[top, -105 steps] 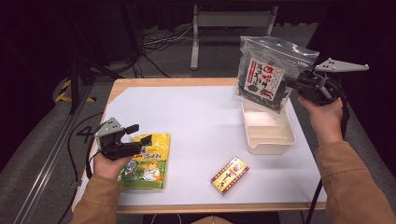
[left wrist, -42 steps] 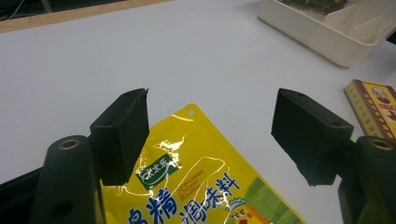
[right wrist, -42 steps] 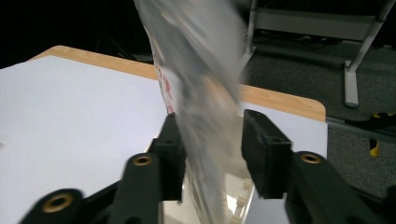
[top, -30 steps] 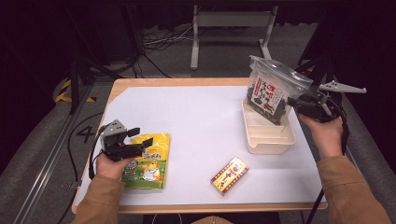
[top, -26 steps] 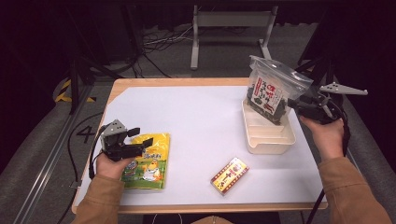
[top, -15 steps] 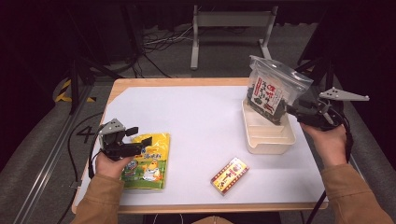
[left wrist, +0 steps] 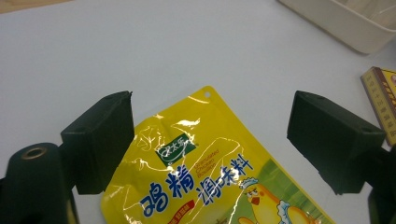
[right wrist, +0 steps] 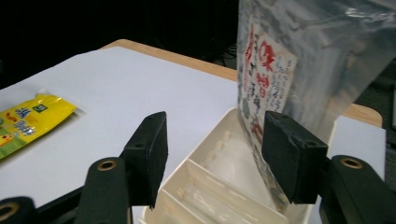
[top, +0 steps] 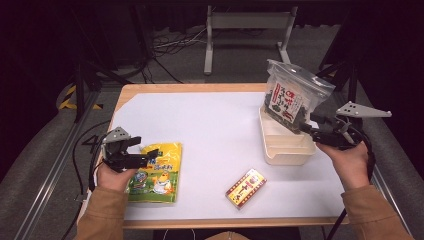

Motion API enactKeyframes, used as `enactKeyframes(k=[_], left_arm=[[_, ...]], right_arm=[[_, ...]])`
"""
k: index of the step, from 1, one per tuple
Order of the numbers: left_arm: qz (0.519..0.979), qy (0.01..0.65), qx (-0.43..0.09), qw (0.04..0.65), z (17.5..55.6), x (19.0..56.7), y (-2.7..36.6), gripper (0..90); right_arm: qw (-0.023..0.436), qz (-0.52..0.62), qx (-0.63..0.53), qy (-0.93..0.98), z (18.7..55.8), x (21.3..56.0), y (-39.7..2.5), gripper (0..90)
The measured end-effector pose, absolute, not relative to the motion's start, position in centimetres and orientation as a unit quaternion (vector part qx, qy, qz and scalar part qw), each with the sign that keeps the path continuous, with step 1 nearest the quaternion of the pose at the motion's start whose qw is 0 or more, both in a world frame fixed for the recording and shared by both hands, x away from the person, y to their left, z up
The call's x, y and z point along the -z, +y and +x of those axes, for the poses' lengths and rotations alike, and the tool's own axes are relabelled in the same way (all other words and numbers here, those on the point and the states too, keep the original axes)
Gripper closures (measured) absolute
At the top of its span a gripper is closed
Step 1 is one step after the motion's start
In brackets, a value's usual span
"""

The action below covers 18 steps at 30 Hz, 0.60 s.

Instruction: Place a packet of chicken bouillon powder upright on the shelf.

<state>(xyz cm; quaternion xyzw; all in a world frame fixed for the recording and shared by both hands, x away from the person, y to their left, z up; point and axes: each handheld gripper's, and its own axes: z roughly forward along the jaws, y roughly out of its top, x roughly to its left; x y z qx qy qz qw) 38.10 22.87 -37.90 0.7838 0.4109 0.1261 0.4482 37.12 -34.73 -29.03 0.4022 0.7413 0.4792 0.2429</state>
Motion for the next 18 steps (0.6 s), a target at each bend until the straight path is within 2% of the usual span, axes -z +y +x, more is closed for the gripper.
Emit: enactKeyframes(k=[6,18], left_arm=[[0.781,0.431,-0.105,0.439,38.3,38.3,23.4,4.9],[0.775,0.46,-0.114,0.418,38.0,39.0,24.4,1.8]], right_arm=[[0.23,0.385,-0.489,0.748,36.9,29.5,-33.9,40.9],[0.227,0.352,-0.495,0.761,36.0,30.6,-32.5,40.0]])
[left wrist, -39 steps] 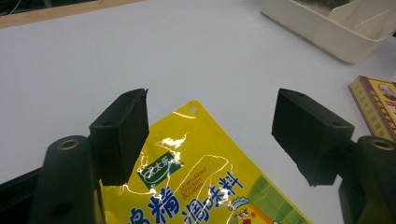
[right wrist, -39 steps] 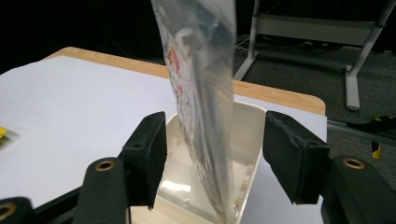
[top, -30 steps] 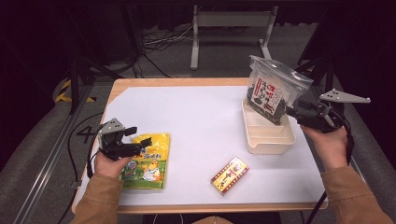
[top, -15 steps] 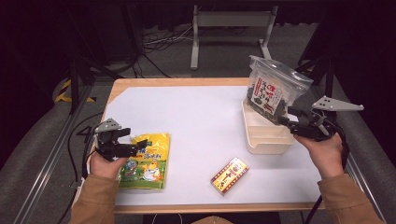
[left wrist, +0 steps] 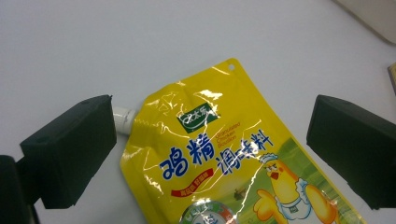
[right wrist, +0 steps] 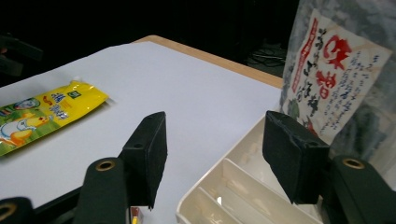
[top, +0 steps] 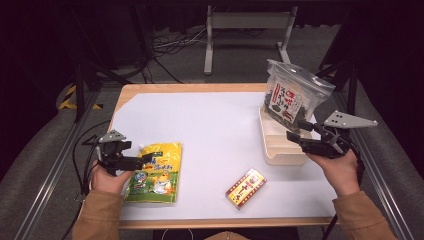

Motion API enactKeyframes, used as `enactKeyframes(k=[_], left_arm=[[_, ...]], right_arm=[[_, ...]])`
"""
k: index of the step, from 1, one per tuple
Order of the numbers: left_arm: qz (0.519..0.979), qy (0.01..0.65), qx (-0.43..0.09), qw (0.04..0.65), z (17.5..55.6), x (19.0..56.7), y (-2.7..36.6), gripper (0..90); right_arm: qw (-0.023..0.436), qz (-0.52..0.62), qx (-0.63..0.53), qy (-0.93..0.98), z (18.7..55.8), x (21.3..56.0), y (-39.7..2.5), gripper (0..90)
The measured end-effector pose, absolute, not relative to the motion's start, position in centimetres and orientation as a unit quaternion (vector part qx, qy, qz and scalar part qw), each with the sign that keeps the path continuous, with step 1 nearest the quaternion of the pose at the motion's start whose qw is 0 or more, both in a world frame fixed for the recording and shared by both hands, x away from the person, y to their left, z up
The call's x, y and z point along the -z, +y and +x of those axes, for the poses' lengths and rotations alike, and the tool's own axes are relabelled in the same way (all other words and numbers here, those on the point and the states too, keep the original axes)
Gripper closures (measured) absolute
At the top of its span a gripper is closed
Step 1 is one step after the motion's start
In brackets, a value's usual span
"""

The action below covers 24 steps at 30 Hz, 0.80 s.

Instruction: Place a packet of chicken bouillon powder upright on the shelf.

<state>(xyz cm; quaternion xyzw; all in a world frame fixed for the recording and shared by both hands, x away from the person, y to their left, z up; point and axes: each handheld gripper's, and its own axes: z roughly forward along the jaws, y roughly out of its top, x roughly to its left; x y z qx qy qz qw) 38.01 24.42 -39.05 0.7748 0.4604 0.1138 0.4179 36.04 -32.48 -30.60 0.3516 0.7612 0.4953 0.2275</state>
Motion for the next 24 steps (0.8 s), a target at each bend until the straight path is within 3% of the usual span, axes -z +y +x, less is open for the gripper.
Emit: enactKeyframes(k=[10,24], left_arm=[[0.775,0.49,-0.104,0.386,38.3,40.1,25.1,1.1],[0.78,0.513,-0.044,0.356,39.3,41.9,24.9,3.6]], right_arm=[[0.242,0.326,-0.5,0.765,35.2,32.0,-31.6,38.6],[0.245,0.314,-0.507,0.764,34.4,32.4,-31.6,38.0]])
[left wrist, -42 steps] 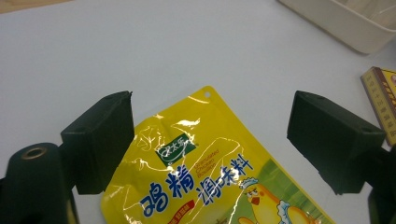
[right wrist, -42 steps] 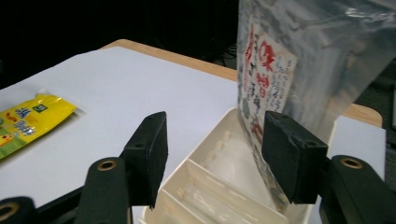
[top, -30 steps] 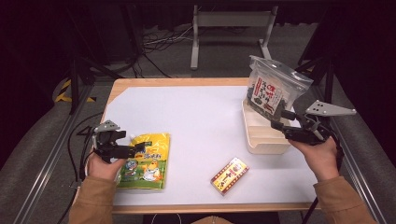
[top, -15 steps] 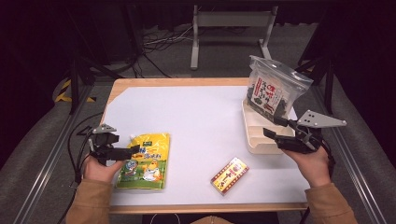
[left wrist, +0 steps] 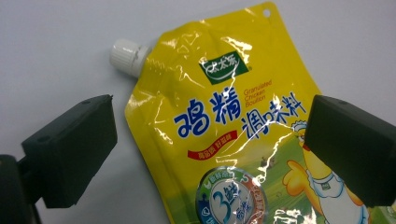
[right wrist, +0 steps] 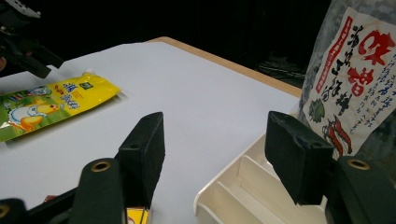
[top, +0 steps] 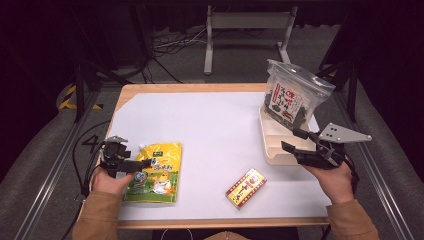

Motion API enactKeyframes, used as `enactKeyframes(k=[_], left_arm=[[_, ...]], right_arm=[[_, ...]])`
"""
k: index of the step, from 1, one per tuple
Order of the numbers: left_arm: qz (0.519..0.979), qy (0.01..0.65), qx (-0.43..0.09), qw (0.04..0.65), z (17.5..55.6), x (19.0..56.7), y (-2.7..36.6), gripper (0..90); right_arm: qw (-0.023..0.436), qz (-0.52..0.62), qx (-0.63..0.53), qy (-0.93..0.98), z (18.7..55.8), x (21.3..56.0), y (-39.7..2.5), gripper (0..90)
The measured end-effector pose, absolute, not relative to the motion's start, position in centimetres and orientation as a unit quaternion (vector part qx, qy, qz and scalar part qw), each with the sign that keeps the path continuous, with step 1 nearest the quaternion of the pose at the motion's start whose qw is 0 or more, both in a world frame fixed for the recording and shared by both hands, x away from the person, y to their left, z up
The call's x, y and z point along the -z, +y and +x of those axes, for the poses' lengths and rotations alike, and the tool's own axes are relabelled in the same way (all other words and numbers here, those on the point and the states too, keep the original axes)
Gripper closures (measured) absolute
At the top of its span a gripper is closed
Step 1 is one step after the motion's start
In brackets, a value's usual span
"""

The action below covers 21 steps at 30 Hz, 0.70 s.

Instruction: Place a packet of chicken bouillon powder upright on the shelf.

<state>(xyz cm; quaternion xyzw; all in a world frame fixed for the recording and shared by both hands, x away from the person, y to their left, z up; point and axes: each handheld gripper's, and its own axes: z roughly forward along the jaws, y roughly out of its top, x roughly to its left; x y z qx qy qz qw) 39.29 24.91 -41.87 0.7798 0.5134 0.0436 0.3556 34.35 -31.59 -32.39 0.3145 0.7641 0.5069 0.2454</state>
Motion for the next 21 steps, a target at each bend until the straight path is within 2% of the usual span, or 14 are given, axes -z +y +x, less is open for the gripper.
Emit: enactKeyframes(k=[15,21], left_arm=[[0.793,0.53,-0.012,0.3,39.7,43.4,24.2,12.4],[0.794,0.535,-0.021,0.289,39.4,43.5,23.9,15.4]], right_arm=[[0.236,0.31,-0.51,0.767,34.2,32.7,-31.2,38.0],[0.234,0.303,-0.513,0.768,34.2,32.6,-31.0,38.0]])
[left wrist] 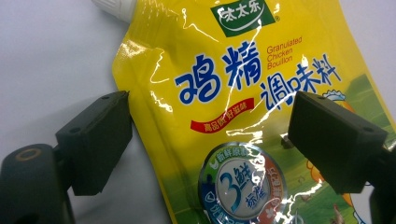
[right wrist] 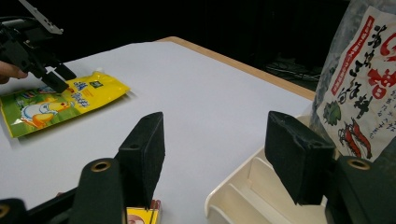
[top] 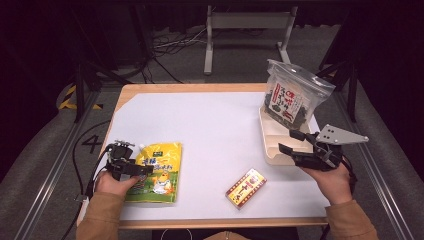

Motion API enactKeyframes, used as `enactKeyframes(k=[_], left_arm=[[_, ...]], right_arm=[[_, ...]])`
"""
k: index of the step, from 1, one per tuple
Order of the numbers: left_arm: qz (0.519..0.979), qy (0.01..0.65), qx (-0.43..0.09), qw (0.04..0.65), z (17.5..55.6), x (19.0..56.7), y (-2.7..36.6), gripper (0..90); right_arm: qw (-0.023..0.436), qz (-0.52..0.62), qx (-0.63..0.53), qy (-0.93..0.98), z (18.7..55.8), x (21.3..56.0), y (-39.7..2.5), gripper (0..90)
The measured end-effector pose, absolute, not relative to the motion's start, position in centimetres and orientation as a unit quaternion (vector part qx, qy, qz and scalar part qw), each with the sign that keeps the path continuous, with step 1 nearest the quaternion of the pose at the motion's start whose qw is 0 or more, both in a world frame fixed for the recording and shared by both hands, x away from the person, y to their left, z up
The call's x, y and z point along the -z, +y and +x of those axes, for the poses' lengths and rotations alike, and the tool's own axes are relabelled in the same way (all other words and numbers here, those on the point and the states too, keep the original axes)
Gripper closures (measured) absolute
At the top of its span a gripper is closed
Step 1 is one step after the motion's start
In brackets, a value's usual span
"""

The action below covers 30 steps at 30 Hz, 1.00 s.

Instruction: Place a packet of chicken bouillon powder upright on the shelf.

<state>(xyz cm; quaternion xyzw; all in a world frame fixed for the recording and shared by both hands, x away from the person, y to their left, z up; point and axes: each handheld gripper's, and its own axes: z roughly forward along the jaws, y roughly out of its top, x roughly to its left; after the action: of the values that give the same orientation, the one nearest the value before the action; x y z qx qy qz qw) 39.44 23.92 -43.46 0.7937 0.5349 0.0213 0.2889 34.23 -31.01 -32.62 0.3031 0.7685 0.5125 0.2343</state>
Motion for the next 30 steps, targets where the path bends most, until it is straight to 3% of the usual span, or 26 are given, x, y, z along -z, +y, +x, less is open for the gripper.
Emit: enactKeyframes(k=[3,12,17,25,30], left_arm=[[0.805,0.527,-0.049,0.269,38.9,43.5,23.2,20.2],[0.797,0.536,-0.051,0.273,38.7,43.4,23.4,29.2],[0.788,0.549,-0.064,0.269,38.5,43.4,23.4,45.1],[0.786,0.551,-0.08,0.267,38.2,43.5,23.0,52.3],[0.792,0.543,-0.088,0.265,38.0,43.4,22.8,68.9]], right_arm=[[0.231,0.3,-0.513,0.77,34.3,32.6,-30.8,38.0],[0.228,0.296,-0.513,0.773,34.2,32.7,-30.4,38.1],[0.225,0.295,-0.512,0.775,34.3,32.8,-30.2,38.1],[0.222,0.289,-0.511,0.778,34.5,32.9,-29.6,38.0],[0.216,0.288,-0.511,0.781,34.7,33.0,-29.4,38.1]])
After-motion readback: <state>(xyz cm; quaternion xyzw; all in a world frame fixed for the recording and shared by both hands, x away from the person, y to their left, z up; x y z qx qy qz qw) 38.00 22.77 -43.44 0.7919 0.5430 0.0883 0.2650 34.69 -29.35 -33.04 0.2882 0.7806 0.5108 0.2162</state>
